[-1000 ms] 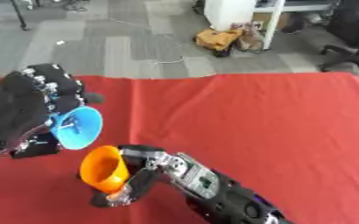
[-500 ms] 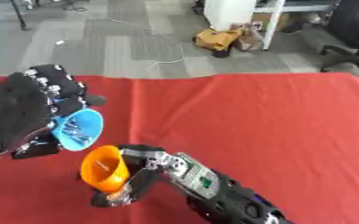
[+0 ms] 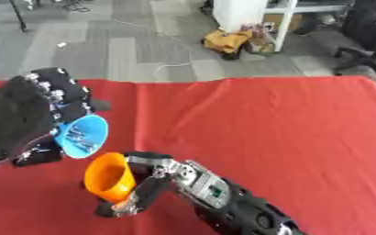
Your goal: Pour the contents of one cup into another cup.
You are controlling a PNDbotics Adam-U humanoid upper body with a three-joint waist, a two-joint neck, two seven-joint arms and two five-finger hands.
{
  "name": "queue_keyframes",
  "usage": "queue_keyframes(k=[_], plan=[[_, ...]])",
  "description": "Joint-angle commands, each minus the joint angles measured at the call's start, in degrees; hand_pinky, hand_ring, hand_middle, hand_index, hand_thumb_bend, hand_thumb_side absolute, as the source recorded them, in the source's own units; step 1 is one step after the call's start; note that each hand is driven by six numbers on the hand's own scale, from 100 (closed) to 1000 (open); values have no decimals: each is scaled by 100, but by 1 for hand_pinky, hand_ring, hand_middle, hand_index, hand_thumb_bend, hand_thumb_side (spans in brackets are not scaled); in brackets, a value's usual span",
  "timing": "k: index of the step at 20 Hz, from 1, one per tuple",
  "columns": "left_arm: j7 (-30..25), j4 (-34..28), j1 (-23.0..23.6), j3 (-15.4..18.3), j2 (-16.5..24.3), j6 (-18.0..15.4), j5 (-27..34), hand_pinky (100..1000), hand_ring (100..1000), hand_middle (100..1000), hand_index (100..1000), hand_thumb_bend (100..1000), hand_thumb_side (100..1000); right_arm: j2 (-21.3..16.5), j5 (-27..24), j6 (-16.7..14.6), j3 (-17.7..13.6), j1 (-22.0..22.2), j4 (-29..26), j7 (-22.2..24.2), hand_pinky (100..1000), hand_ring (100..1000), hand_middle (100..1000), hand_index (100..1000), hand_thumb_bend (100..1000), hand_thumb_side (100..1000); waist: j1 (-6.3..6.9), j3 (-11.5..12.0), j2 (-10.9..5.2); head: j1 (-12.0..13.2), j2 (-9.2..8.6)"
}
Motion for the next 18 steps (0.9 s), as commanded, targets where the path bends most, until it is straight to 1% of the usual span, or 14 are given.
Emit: queue_keyframes(k=[1,18], plan=[[26,-83,-126,36,28,17,-50,532,387,399,731,685,100,-68,-51,-12,-35,-87,-105,14,574,452,467,743,328,100,22,-1,-115,-3,14],[33,-142,-137,34,30,109,-605,553,397,403,745,684,100,-59,-52,-9,-34,-72,-91,26,572,453,467,742,328,100,37,-14,-121,-11,19]])
